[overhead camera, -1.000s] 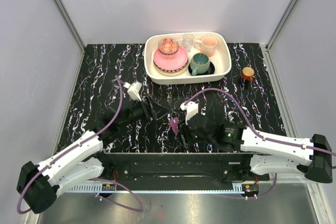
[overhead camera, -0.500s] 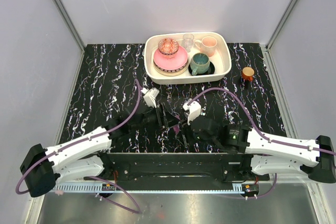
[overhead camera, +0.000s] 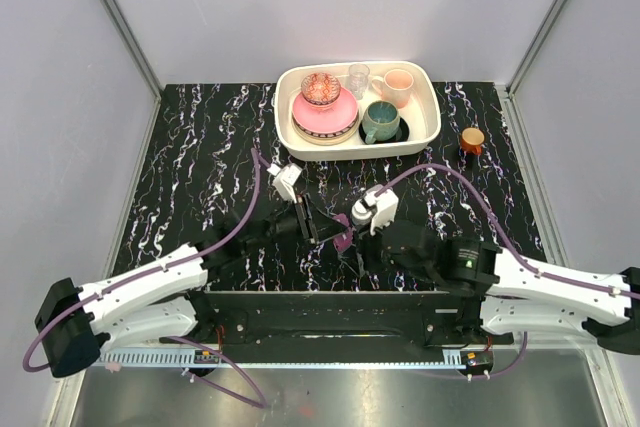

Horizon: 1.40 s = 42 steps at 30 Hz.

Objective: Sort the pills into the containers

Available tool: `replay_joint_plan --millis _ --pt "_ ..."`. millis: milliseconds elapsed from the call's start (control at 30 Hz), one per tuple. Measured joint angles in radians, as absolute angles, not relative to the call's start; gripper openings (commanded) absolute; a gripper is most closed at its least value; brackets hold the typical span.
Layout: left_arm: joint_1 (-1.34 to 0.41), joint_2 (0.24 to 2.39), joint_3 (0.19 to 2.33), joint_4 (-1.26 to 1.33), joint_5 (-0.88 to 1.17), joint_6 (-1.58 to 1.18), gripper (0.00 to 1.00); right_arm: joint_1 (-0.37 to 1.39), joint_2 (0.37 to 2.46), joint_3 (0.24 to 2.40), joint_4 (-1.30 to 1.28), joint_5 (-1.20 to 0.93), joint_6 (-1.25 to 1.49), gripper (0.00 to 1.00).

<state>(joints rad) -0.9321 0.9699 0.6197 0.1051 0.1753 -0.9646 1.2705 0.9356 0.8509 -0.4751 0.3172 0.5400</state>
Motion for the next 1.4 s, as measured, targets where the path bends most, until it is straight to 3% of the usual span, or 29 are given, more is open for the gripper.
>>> replay_joint_plan --millis 133,167,267,400,700,1000,1400 --pt "-0.936 0.935 0.598 0.17 0.189 -0.973 0.0 1.271 0.85 0.842 -0.461 0.29 0.556 0.11" --pt "-0.937 0.928 0.591 0.19 0.197 -0.975 0.0 1.271 0.83 0.837 -0.455 0.284 0.561 0.22" --pt "-0.937 0.914 0.572 0.234 0.217 -0.975 0.0 1.271 0.775 0.827 -0.443 0.266 0.578 0.44" --pt "-0.936 0.905 0.562 0.263 0.245 -0.976 0.0 1.271 0.725 0.817 -0.438 0.253 0.602 0.53" --pt "-0.936 0.851 0.547 0.233 0.258 -0.95 0.0 1.272 0.683 0.832 -0.498 0.308 0.615 0.6" --pt "-0.937 0.798 0.541 0.228 0.282 -0.937 0.0 1.272 0.642 0.831 -0.601 0.43 0.63 0.6" --pt "-0.937 0.802 0.515 0.159 0.255 -0.827 0.0 1.272 0.793 0.845 -0.672 0.466 0.656 0.68"
